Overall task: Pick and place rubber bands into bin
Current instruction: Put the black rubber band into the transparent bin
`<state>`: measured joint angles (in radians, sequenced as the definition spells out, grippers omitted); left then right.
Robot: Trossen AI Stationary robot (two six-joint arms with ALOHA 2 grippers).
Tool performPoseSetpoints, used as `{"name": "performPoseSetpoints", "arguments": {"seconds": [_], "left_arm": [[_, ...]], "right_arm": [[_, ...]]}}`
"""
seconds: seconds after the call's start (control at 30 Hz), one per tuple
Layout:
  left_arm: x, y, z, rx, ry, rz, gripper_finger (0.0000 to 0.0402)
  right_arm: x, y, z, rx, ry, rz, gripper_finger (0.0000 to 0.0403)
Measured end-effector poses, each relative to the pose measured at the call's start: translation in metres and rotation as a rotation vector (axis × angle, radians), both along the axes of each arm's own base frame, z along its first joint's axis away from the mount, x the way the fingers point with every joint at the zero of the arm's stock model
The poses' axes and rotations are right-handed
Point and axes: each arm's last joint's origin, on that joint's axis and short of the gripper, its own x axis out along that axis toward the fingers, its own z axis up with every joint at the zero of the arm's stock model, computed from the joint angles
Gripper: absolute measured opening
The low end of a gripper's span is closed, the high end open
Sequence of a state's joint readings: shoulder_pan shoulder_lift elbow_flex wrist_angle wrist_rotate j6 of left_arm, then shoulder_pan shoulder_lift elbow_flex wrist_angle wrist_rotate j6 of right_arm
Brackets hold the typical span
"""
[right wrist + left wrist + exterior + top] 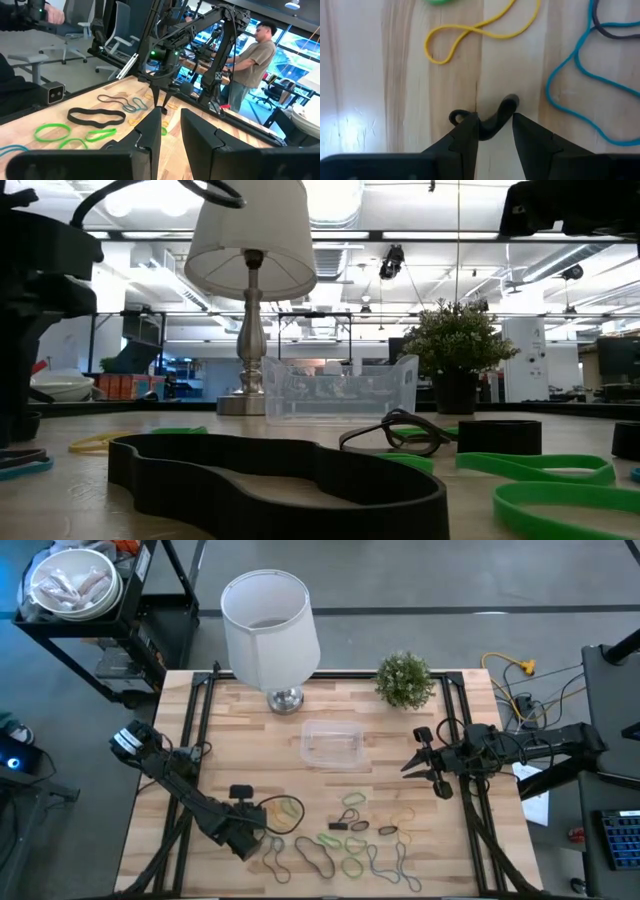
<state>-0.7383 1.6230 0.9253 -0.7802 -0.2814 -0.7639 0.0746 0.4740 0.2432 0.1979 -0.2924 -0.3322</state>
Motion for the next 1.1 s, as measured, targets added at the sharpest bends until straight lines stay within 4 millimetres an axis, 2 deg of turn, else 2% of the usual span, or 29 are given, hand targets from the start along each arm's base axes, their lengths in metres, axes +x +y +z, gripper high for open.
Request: {"name": "performPoseSetpoints", "arguments": {"seconds": [0.43,0.53,0.73,0.93,1.1], "left_arm": [[-0.001,0.001,-0.004,0.023,0.009,-0.095,0.0100],[-0.004,0.003,-0.009,0.023,0.015,-0.095,0.0080],[-0.005,0.004,-0.013,0.006,0.015,-0.094,0.0009],[0.004,0.000,-0.001,0.062,-0.050,-0.144,0.0003],[0.020,-0.003,0.020,0.242,-0.204,-0.233,0.0002]], "right_arm": [[0.000,0.000,0.000,0.000,0.001,0.000,0.0068],[0.000,0.000,0.000,0.000,0.002,0.000,0.0068],[0.000,0.000,0.000,0.000,0.002,0.000,0.0068],[0.000,0.000,-0.001,0.000,0.002,0.000,0.0068],[0.000,0.000,-0.001,0.000,0.002,0.000,0.0068]]}}
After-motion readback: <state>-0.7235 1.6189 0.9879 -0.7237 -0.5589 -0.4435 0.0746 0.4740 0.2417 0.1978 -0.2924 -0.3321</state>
